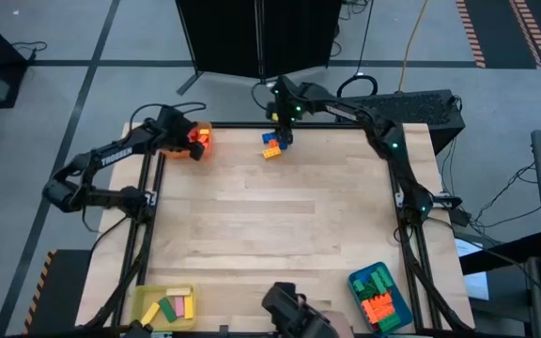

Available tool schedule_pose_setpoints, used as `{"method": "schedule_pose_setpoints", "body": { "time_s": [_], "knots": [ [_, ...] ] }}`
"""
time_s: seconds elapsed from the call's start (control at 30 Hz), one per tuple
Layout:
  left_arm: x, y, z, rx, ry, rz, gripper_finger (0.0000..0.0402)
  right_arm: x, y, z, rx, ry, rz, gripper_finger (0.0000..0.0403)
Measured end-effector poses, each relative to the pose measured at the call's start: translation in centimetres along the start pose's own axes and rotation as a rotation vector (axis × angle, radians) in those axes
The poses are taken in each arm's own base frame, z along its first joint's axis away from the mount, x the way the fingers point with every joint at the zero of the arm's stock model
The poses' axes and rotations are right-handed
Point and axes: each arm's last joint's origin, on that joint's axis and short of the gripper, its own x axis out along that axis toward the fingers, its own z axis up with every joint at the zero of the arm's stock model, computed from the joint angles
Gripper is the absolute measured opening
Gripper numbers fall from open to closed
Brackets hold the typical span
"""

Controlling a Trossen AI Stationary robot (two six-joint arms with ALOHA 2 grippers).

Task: Sort blocks by size
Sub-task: Put the blue 4 stud game piece into the orange bin

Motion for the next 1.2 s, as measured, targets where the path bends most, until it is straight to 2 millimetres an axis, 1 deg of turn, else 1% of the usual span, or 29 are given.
{"method": "schedule_pose_setpoints", "body": {
  "time_s": [0.1,0.2,0.37,0.5,0.7,0.83,1.2],
  "knots": [
    [-0.9,-0.2,0.0,-0.020,-0.021,-0.017,0.0330,1.1,-0.1,0.5,-0.086,0.034,0.037,0.0238],
    [-2.0,-0.7,-0.1,-0.025,-0.054,-0.061,0.0330,2.3,-0.1,0.4,-0.150,0.068,0.068,0.0238],
    [-4.1,-2.4,0.0,0.041,-0.145,-0.134,0.0330,4.4,0.0,-0.7,-0.167,0.146,0.111,0.0238],
    [-5.4,-3.6,0.0,0.101,-0.214,-0.166,0.0330,5.1,0.0,-1.4,-0.161,0.214,0.097,0.0238],
    [-6.4,-4.6,0.2,0.146,-0.289,-0.201,0.0330,5.0,0.0,-1.5,-0.121,0.238,0.080,0.0238],
    [-6.4,-4.7,0.2,0.168,-0.298,-0.190,0.0330,5.0,-0.1,-1.7,-0.083,0.278,0.045,0.0238],
    [-6.3,-4.6,0.1,0.163,-0.295,-0.150,0.0331,4.7,0.3,-2.2,-0.014,0.338,0.063,0.0238]
  ]
}}
